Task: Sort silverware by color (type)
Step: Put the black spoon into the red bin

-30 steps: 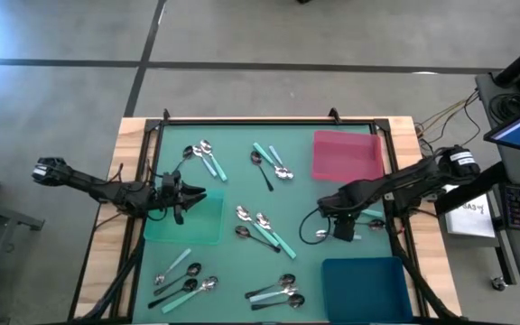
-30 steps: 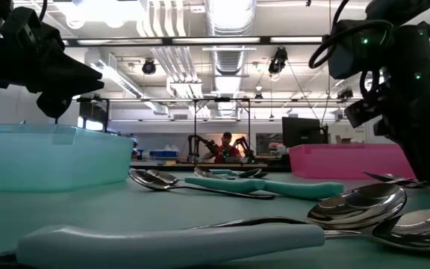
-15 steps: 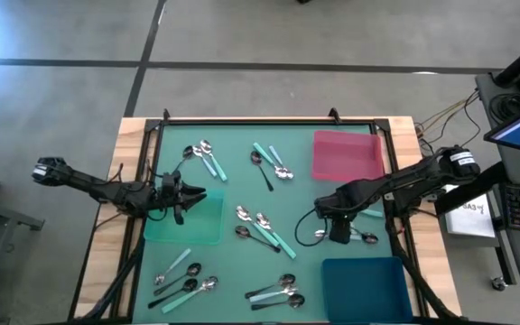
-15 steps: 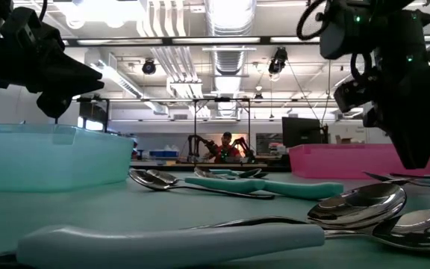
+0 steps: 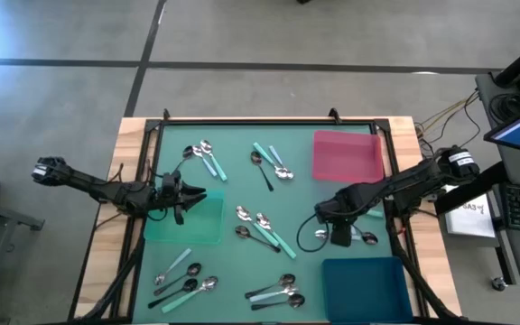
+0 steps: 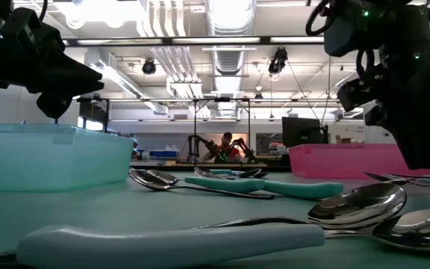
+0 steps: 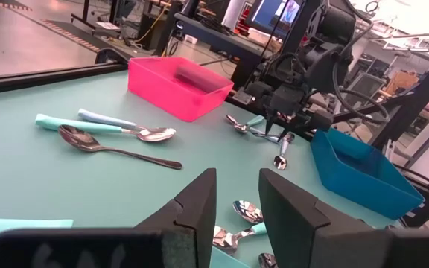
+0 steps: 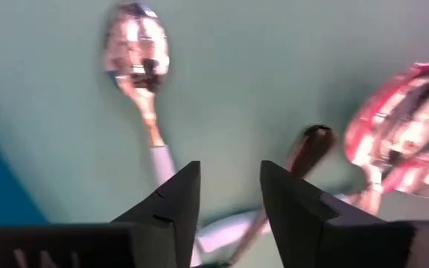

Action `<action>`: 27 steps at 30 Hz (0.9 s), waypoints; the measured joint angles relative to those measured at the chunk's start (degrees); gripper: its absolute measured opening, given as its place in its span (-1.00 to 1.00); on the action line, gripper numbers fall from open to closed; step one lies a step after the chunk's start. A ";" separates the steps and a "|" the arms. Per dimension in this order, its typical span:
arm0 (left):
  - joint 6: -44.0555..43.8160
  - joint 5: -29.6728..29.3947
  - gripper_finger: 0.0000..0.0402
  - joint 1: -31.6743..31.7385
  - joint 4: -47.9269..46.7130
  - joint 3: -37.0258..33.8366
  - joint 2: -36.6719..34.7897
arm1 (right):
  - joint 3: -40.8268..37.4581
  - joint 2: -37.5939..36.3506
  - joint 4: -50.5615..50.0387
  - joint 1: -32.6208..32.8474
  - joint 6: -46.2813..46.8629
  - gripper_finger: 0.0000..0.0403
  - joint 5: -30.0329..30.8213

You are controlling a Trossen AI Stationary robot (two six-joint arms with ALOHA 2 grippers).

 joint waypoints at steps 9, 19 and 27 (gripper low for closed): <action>-0.01 0.00 -0.57 0.00 -0.02 0.00 0.07 | -0.68 2.47 -5.31 -0.77 13.74 -0.10 2.65; -0.01 0.00 -0.57 0.00 0.00 -0.01 0.07 | -0.60 6.76 -3.32 -0.74 12.13 -0.18 2.53; 0.01 0.00 -0.57 0.00 0.00 0.00 0.22 | -0.44 9.65 -2.91 -0.74 11.41 -0.36 2.53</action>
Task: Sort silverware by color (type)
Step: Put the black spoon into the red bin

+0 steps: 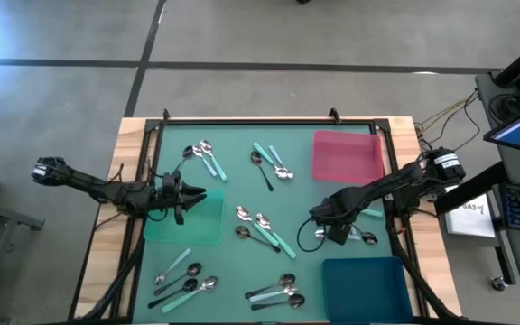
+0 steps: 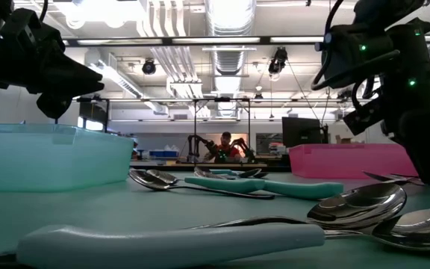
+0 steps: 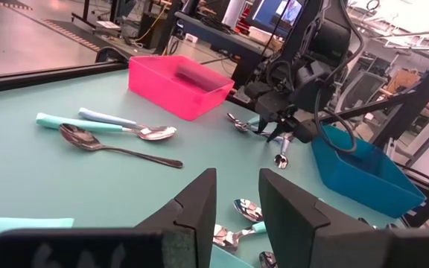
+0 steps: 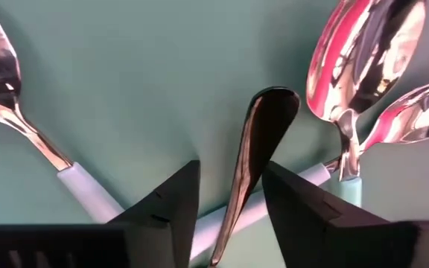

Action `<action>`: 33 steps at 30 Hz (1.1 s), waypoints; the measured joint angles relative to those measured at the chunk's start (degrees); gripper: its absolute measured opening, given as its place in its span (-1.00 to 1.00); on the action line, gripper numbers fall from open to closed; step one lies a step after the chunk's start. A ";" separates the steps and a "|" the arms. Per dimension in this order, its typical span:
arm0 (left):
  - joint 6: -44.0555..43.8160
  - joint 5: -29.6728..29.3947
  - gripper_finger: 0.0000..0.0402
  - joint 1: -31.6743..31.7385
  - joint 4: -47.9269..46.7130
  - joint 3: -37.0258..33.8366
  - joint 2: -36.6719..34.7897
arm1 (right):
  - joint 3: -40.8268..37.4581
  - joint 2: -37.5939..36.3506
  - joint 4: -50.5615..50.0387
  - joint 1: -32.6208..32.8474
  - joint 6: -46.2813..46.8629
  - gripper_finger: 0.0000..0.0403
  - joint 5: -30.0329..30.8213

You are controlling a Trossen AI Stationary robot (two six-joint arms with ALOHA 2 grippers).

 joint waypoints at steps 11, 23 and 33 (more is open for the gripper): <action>-0.02 0.00 -0.57 0.00 -0.02 0.00 0.16 | -0.39 -6.48 -0.13 -0.01 0.61 -0.94 0.66; -0.01 -0.01 -0.57 0.00 0.00 0.00 0.21 | 5.62 -17.41 -0.81 -1.22 -2.72 -0.96 11.34; 0.00 -0.01 -0.57 0.00 0.00 0.00 0.22 | 12.85 -22.03 -1.61 -15.51 -16.71 -0.96 31.63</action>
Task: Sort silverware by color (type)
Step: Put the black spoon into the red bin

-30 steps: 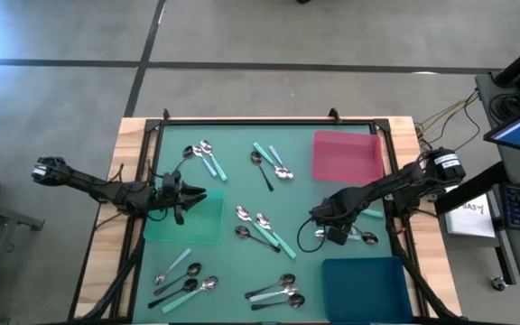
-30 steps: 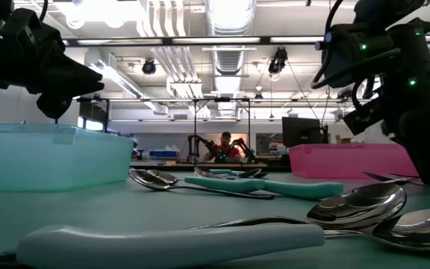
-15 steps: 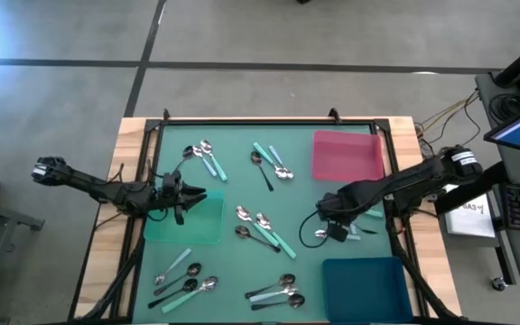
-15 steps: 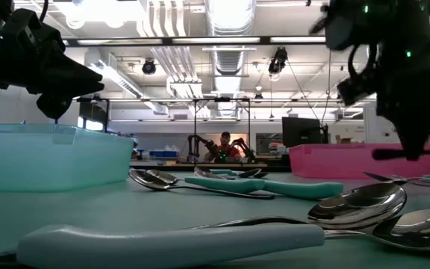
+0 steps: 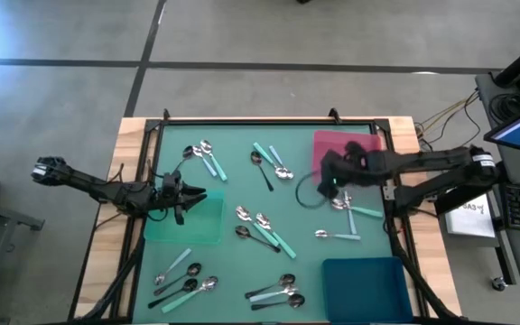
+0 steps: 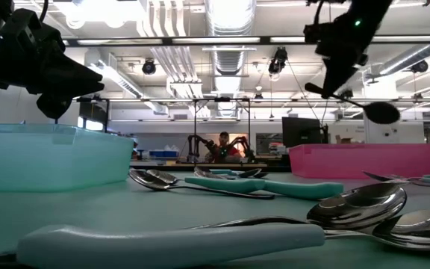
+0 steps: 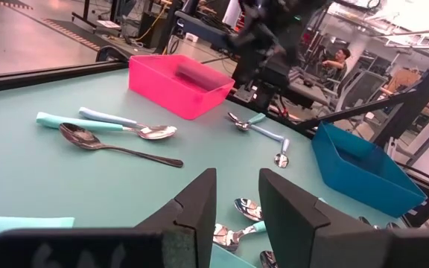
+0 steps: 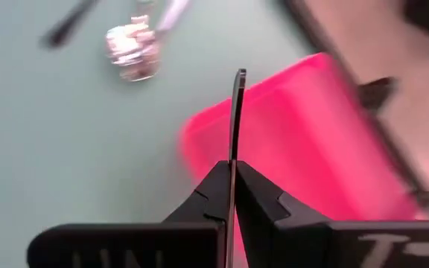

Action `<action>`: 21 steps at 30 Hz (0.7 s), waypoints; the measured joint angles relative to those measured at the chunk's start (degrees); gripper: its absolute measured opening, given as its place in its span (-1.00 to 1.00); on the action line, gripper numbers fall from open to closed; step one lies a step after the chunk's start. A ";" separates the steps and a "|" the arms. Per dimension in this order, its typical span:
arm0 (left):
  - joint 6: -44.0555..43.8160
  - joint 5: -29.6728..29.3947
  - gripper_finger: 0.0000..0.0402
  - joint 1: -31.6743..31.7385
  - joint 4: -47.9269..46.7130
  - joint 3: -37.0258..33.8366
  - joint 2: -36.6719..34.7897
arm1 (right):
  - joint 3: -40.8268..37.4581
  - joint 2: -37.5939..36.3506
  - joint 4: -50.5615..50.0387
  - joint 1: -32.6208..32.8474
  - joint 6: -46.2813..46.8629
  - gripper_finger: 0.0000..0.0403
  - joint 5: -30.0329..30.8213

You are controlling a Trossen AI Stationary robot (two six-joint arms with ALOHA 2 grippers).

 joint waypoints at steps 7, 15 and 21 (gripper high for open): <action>-0.01 0.01 -0.57 0.00 0.00 0.00 0.00 | -0.03 3.23 0.34 -16.16 -10.35 -0.96 1.91; -0.02 0.01 -0.57 0.00 0.00 0.00 0.00 | -1.23 6.53 0.35 -25.15 -14.07 -0.96 0.08; 0.31 -0.46 -0.57 0.02 0.00 0.00 0.00 | -1.69 8.90 0.49 -25.46 -14.49 -0.95 -1.09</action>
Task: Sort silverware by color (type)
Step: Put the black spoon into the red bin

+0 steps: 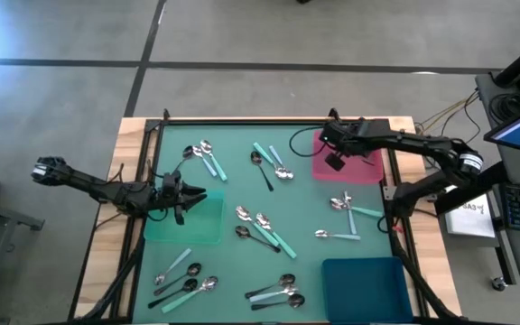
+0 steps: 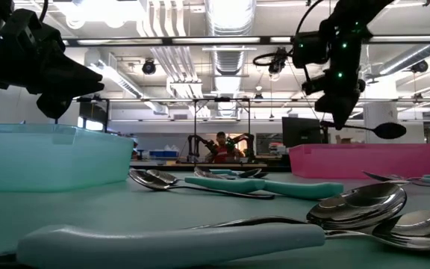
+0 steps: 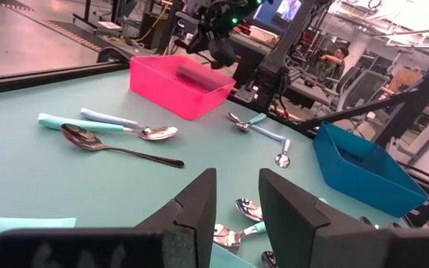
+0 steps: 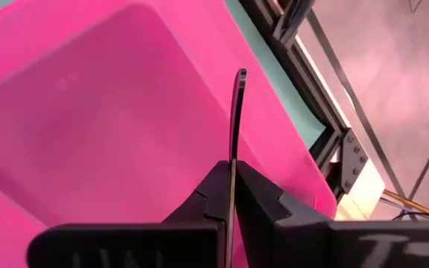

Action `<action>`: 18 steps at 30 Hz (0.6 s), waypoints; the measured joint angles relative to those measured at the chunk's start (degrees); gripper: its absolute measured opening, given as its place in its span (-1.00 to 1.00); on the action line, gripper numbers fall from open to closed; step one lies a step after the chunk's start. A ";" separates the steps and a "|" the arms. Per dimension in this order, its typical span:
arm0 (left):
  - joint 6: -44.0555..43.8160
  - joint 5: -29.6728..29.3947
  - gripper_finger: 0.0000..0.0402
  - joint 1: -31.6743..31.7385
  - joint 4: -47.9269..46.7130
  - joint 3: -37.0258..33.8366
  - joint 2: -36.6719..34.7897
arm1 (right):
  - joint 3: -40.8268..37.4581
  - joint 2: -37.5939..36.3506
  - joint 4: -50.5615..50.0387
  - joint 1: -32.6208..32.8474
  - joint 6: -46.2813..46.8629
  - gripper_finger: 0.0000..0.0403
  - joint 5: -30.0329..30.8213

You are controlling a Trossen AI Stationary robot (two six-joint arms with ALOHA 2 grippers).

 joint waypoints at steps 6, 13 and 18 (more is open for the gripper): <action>-0.04 -0.19 -0.57 0.01 0.00 0.00 0.00 | 0.00 1.54 -0.03 0.01 0.00 -0.81 0.00; 1.95 -0.23 -0.57 0.03 0.31 0.00 -0.06 | 0.00 1.56 -0.05 0.08 0.00 -0.53 -0.04; 2.02 -0.23 -0.57 0.05 0.37 0.00 0.02 | 0.00 1.56 -0.08 0.08 0.34 -0.37 -0.05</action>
